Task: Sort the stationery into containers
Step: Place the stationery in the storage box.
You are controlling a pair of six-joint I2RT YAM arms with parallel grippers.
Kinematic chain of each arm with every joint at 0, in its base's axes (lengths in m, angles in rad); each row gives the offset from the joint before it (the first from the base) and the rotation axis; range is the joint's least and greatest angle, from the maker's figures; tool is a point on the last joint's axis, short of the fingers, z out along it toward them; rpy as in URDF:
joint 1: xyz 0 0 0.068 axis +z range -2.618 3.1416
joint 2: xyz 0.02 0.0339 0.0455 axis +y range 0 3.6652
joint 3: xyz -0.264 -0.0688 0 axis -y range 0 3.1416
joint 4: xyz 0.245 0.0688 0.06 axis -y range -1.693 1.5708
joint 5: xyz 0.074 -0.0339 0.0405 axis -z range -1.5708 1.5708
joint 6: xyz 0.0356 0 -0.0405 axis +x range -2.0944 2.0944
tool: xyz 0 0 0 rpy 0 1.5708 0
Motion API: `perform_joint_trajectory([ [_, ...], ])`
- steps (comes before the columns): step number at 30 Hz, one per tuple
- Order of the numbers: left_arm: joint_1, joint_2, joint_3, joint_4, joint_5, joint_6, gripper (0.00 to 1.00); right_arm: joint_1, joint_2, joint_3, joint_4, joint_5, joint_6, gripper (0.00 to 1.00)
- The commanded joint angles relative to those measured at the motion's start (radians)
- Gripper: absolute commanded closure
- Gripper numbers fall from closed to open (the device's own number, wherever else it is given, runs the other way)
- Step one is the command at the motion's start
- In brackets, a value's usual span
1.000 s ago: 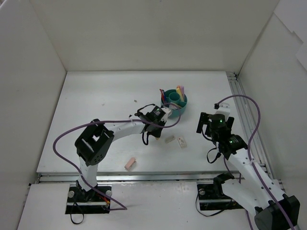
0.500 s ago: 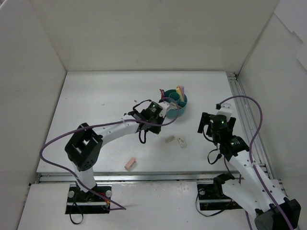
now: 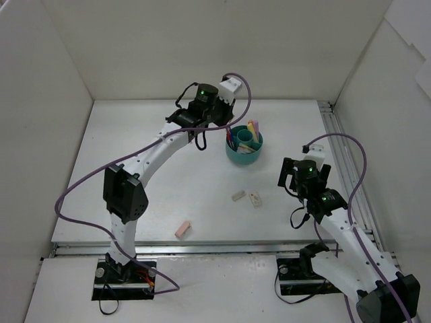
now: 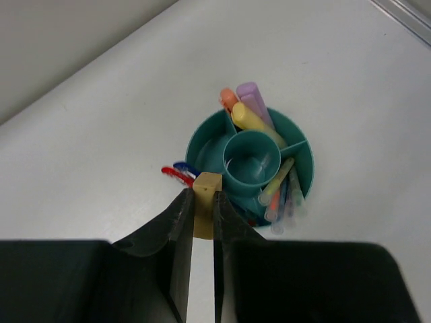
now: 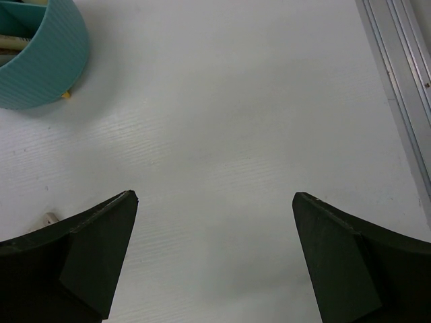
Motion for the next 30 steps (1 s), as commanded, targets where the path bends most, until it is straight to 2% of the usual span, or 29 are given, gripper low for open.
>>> perform_joint_trajectory([
  [1, 0.003, 0.066, 0.137, 0.019, 0.100, 0.107, 1.00, -0.010, 0.025, 0.041, 0.039, 0.031, -0.005, 0.02],
  [6, 0.013, 0.204, 0.314, 0.031, 0.173, 0.125, 1.00, -0.016, 0.037, 0.044, 0.037, 0.009, -0.005, 0.02],
  [16, 0.013, 0.358, 0.361, 0.134, 0.134, 0.128, 1.00, -0.022, 0.042, 0.032, 0.037, -0.017, 0.017, 0.02],
  [30, 0.032, 0.418, 0.335, 0.235, 0.075, 0.070, 1.00, -0.027, 0.063, 0.041, 0.037, -0.055, 0.009, 0.02],
])
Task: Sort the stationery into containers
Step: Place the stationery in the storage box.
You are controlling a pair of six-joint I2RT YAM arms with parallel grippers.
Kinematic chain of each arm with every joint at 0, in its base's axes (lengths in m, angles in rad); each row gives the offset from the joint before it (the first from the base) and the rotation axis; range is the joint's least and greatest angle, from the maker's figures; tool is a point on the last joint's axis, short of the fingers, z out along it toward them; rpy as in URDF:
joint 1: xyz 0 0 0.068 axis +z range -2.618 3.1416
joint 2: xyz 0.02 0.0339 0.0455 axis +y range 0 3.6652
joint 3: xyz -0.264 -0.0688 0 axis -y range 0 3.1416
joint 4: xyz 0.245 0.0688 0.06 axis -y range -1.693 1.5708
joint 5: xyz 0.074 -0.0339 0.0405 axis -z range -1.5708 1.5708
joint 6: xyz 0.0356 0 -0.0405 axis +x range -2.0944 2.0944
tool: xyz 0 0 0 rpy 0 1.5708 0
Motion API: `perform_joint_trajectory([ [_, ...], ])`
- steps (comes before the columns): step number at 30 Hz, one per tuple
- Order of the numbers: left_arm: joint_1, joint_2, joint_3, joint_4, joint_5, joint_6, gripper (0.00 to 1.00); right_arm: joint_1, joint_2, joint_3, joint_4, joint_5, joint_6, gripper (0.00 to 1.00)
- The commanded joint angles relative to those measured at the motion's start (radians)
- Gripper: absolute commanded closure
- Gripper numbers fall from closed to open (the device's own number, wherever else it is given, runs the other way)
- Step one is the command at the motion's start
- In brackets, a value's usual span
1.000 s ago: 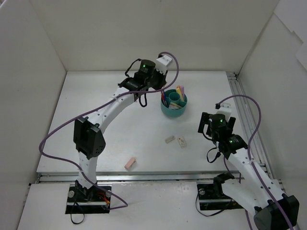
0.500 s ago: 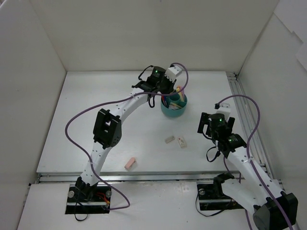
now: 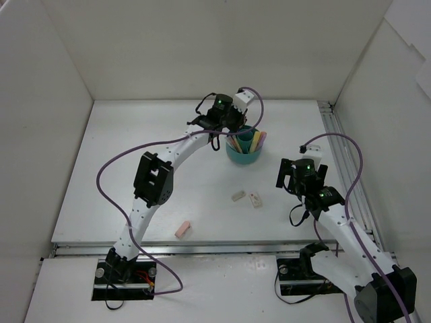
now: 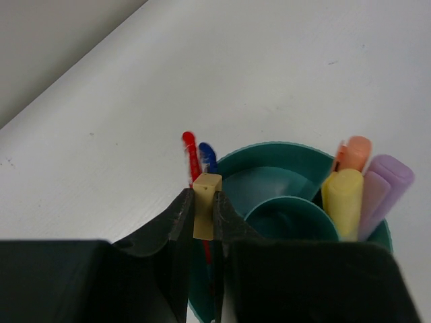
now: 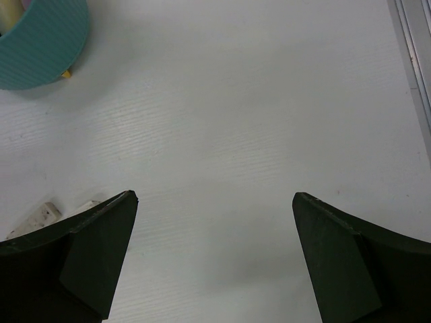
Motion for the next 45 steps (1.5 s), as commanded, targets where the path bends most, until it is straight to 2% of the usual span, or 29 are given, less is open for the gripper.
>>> perform_joint_trajectory([
  [1, 0.023, -0.012, 0.032, 0.105, -0.008, -0.027, 1.00, -0.007, 0.007, 0.040, 0.037, -0.002, 0.005, 0.02],
  [11, 0.023, -0.004, 0.007, 0.142, 0.114, -0.082, 1.00, -0.009, -0.004, 0.040, 0.037, -0.028, 0.004, 0.02],
  [20, 0.023, -0.075, -0.007, 0.161, 0.132, -0.082, 1.00, -0.009, -0.042, 0.031, 0.037, -0.035, 0.001, 0.02],
  [28, -0.020, -0.159, -0.049, 0.158, 0.078, -0.047, 1.00, -0.007, -0.070, 0.021, 0.037, -0.045, 0.004, 0.02],
  [38, -0.031, -0.260, -0.171, 0.201, 0.152, -0.056, 1.00, -0.009, -0.102, -0.006, 0.040, -0.061, 0.004, 0.02],
  [41, -0.051, -0.250, -0.166, 0.196, 0.178, -0.051, 1.00, -0.009, -0.113, -0.013, 0.040, -0.063, 0.005, 0.02],
  [45, -0.076, -0.191, -0.088, 0.147, 0.193, -0.047, 1.00, -0.009, -0.123, -0.024, 0.040, -0.060, 0.010, 0.02],
])
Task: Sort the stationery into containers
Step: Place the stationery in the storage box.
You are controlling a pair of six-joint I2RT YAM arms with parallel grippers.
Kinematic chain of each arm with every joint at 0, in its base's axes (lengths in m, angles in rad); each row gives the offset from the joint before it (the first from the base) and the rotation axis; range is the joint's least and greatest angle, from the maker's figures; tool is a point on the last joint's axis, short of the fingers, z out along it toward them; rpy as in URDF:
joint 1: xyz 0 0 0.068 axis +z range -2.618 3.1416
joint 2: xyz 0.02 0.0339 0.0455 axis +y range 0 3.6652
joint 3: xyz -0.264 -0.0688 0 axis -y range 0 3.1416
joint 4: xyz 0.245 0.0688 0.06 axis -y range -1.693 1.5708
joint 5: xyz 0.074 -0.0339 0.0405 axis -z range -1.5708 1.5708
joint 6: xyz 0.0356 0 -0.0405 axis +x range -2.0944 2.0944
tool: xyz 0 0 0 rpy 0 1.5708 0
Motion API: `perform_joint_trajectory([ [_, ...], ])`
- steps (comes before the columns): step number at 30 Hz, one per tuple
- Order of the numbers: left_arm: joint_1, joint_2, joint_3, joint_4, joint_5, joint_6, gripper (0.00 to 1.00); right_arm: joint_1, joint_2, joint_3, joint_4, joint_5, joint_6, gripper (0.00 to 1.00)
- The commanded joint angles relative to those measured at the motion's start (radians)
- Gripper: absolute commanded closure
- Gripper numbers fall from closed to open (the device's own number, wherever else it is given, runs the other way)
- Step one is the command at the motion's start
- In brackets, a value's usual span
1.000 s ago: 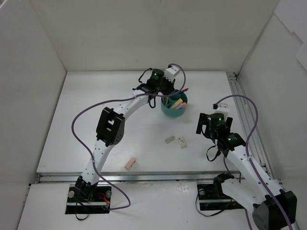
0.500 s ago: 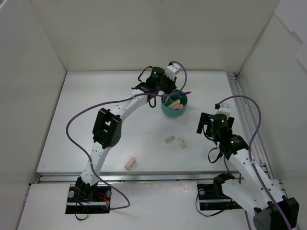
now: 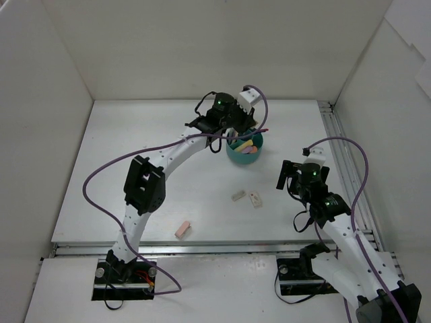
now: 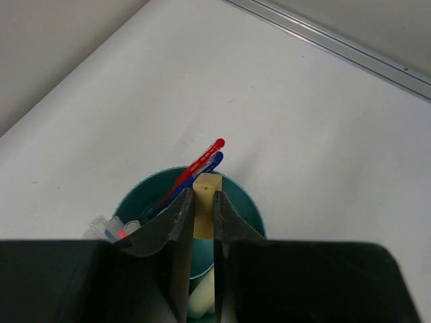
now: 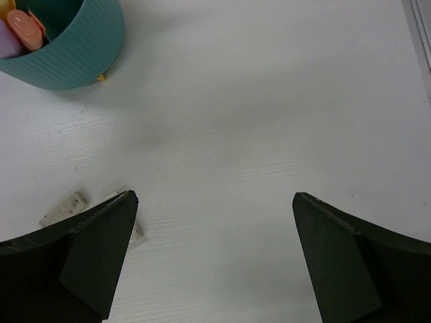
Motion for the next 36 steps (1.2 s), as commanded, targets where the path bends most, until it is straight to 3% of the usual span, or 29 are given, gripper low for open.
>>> perform_joint_trajectory([
  [1, -0.037, 0.017, 0.105, 0.017, 0.055, 0.017, 1.00, -0.008, -0.020, -0.005, 0.040, 0.008, 0.010, 0.02],
  [12, -0.068, 0.114, 0.137, 0.043, 0.008, -0.010, 1.00, -0.008, -0.021, -0.023, 0.040, 0.015, 0.000, 0.02],
  [28, -0.068, 0.126, 0.096, 0.045, -0.124, -0.016, 1.00, -0.010, -0.020, -0.031, 0.040, 0.018, 0.003, 0.02],
  [30, -0.068, 0.125, 0.094, 0.045, -0.124, -0.016, 0.95, -0.011, -0.021, -0.029, 0.040, 0.017, 0.003, 0.02],
  [34, -0.068, 0.111, 0.088, 0.033, -0.106, -0.016, 0.71, -0.011, -0.030, -0.026, 0.040, -0.006, -0.006, 0.02],
  [36, -0.068, 0.097, 0.082, 0.031, -0.098, -0.007, 0.66, -0.008, -0.038, -0.021, 0.040, -0.020, -0.012, 0.02],
])
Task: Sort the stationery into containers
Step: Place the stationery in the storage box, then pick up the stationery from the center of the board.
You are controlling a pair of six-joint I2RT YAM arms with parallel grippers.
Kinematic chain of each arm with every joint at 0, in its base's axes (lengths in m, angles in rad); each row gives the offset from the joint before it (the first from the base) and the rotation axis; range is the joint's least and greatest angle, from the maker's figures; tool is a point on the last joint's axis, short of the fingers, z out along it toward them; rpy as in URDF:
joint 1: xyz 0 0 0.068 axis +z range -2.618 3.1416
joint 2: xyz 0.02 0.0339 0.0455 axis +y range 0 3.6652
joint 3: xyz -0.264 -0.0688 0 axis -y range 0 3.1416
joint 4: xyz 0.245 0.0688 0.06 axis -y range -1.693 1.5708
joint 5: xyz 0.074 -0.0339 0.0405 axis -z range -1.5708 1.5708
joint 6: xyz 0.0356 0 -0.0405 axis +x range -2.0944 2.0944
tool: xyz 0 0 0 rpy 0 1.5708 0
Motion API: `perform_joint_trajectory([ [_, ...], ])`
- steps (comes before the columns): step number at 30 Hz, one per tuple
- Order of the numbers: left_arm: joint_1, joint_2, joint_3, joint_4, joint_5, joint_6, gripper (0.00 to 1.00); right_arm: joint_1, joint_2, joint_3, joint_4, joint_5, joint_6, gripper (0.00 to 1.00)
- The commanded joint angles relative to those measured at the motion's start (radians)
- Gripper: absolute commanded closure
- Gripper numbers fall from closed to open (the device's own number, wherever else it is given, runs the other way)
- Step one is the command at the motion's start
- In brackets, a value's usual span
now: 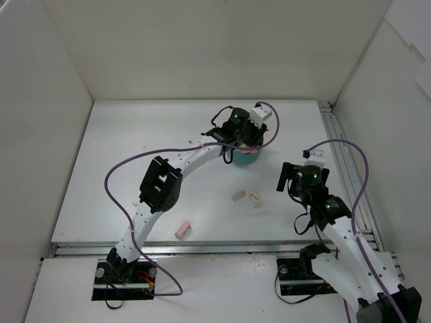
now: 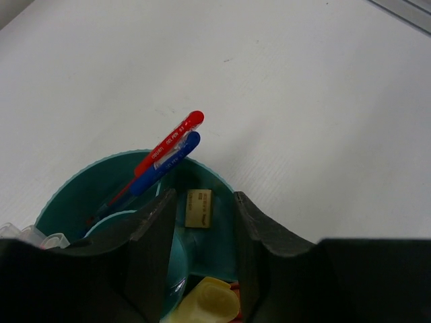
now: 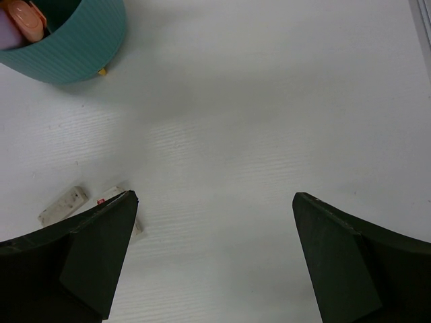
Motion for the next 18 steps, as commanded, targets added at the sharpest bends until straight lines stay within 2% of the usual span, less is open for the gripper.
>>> perform_joint_trajectory([
  [1, 0.004, -0.078, 0.003, 0.045, 0.021, 0.008, 0.65, -0.011, -0.017, 0.004, 0.040, -0.021, -0.013, 0.02],
  [6, -0.005, -0.125, -0.010, 0.042, 0.043, 0.028, 0.57, -0.011, -0.029, 0.012, 0.049, -0.081, -0.044, 0.02],
  [9, -0.005, -0.168, -0.018, 0.036, 0.063, 0.031, 0.42, 0.002, -0.023, 0.016, 0.107, -0.199, -0.114, 0.02],
  [10, -0.005, -0.185, -0.024, 0.035, 0.063, 0.031, 0.22, 0.016, -0.017, 0.018, 0.127, -0.199, -0.114, 0.02],
  [11, -0.005, -0.222, -0.038, 0.032, 0.072, 0.067, 0.10, 0.045, -0.002, 0.022, 0.161, -0.281, -0.151, 0.02],
  [12, -0.005, -0.240, -0.046, 0.027, 0.066, 0.084, 0.00, 0.064, 0.009, 0.026, 0.175, -0.300, -0.171, 0.02],
  [18, 0.007, -0.516, -0.225, 0.033, 0.071, 0.112, 0.00, 0.228, 0.152, 0.072, 0.193, -0.417, -0.373, 0.02],
])
